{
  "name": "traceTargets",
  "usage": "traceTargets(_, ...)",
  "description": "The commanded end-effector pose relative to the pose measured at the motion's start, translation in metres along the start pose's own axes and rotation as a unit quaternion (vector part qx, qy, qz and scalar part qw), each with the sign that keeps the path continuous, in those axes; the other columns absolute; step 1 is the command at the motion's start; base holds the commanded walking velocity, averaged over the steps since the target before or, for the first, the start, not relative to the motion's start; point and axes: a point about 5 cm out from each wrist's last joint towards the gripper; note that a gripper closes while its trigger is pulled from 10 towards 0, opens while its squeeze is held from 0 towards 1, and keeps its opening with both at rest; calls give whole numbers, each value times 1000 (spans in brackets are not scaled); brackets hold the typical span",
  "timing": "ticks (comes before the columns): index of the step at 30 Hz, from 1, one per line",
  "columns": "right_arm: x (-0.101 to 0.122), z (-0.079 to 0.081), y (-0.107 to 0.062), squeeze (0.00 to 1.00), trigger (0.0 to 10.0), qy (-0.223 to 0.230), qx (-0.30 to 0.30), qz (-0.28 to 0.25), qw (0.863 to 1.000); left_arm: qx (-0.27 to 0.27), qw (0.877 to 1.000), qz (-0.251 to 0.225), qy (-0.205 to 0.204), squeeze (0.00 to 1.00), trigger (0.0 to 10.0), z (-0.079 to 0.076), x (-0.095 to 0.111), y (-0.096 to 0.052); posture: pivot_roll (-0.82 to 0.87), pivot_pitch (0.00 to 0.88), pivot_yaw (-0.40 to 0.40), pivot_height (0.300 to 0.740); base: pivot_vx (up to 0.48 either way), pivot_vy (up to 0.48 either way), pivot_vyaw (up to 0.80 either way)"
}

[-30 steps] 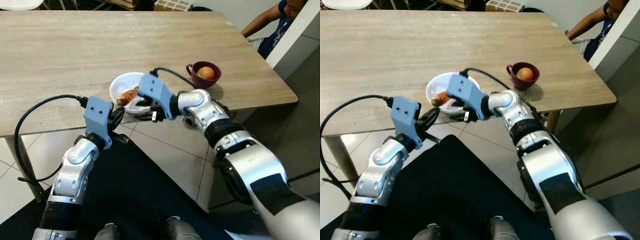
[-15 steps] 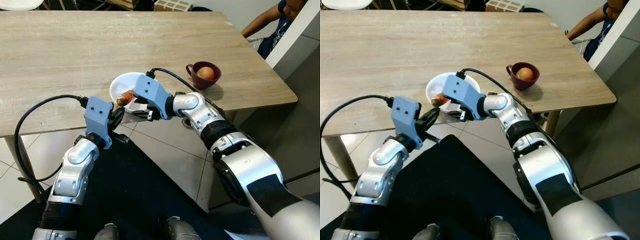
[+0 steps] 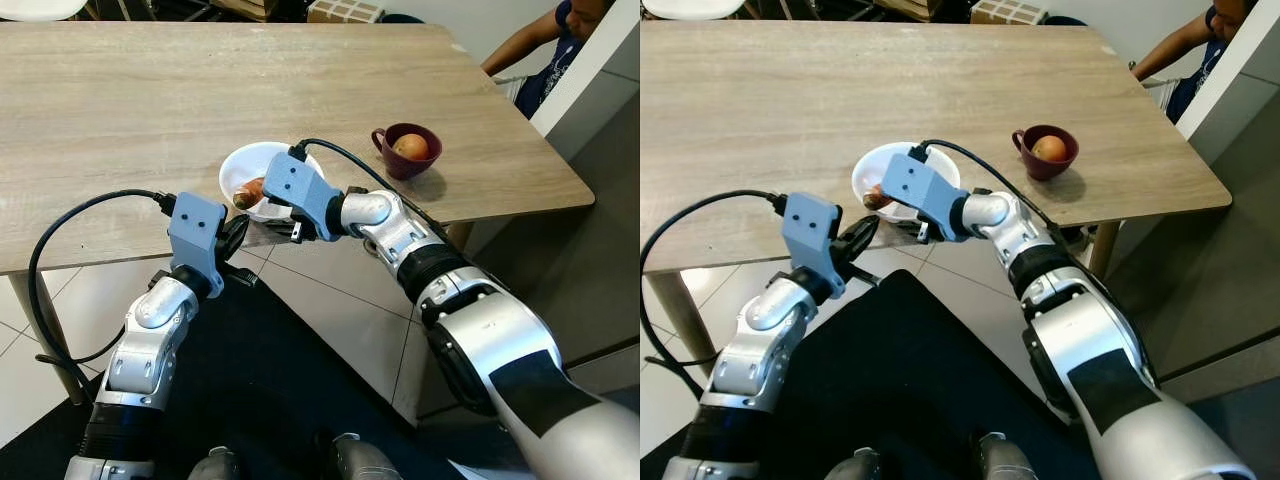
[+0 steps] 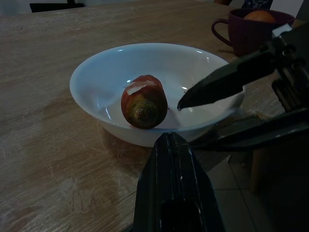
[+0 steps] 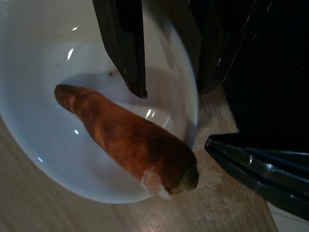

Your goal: Restocking fridge

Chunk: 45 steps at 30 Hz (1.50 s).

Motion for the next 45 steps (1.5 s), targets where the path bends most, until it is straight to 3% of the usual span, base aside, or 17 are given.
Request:
traceTargets(1, -8, 6, 2, 729, 10000, 3, 11, 12, 1000, -6, 1000, 0, -2, 0, 10000, -3, -1, -1, -37, 165, -100, 740, 0, 0, 0)
traceTargets(2, -8, 6, 2, 933, 10000, 2, 10, 13, 1000, -6, 1000, 0, -2, 0, 10000, -3, -1, -1, -37, 165, -100, 740, 0, 0, 0)
traceTargets(3, -8, 6, 2, 933, 10000, 2, 10, 13, 1000, -6, 1000, 0, -2, 0, 10000, -3, -1, -1, -37, 165, -100, 740, 0, 0, 0)
traceTargets(4, -8, 5, 2, 1000, 10000, -2, 8, 13, 1000, -6, 1000, 0, -2, 0, 10000, -3, -1, -1, -37, 166, -101, 740, 0, 0, 0)
traceTargets(5, -8, 5, 2, 886, 10000, -5, 5, 14, 1000, -6, 1000, 0, -2, 0, 10000, -3, -1, -1, -36, 166, -101, 740, 0, 0, 0)
traceTargets(6, -8, 5, 2, 502, 10000, -7, 4, 15, 1000, -7, 1000, 0, -1, 0, 10000, -3, -1, -1, -36, 166, -101, 740, 0, 0, 0)
traceTargets(7, -8, 5, 2, 502, 10000, -7, 4, 15, 1000, -7, 1000, 0, -1, 0, 10000, -3, -1, -1, -36, 166, -101, 740, 0, 0, 0)
traceTargets(8, -8, 5, 2, 153, 10000, -9, 2, 15, 1000, -6, 1000, 0, -1, 0, 10000, -2, -1, -1, -36, 167, -101, 740, 0, 0, 0)
traceTargets(9, -7, 5, 3, 0, 10000, -10, 1, 15, 1000, -6, 1000, -1, -2, 0, 10000, -2, -1, -1, -36, 169, -100, 740, 0, 0, 0)
traceTargets(36, -9, 4, 5, 0, 10000, -14, -25, 44, 999, -4, 1000, -1, 1, 0, 10000, -1, 1, 1, -32, 188, -110, 740, 0, 0, 0)
traceTargets(37, -9, 4, 6, 0, 8039, -13, -24, 43, 999, -3, 1000, -1, 1, 0, 10000, -1, 1, 1, -32, 188, -110, 740, 0, 0, 0)
traceTargets(38, -9, 4, 6, 0, 4235, -12, -22, 43, 999, -3, 1000, -1, 1, 0, 10000, -1, 1, 1, -31, 188, -110, 740, 0, 0, 0)
traceTargets(39, -10, 5, 6, 0, 2745, -11, -20, 43, 999, -2, 1000, -1, 2, 0, 10000, 0, 1, 1, -30, 188, -110, 740, 0, 0, 0)
traceTargets(40, -10, 5, 6, 0, 2745, -11, -20, 43, 999, -2, 1000, -1, 2, 0, 10000, 0, 1, 1, -30, 188, -110, 740, 0, 0, 0)
traceTargets(41, -10, 5, 6, 0, 314, -10, -19, 43, 999, -2, 1000, -1, 2, 0, 10000, 0, 1, 1, -30, 187, -109, 740, 0, 0, 0)
traceTargets(45, -11, 5, 5, 0, 0, -8, -16, 44, 999, -2, 1000, -1, 2, 0, 10000, 0, 1, 1, -30, 187, -107, 740, 0, 0, 0)
Point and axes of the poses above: a point about 5 cm out from each wrist's last joint towards the gripper, its own y axis pointing out of the wrist towards the gripper, its own x axis along the axis of the wrist's last joint, z = x × y, and after that the axes turned 8 degrees about y, right-handed
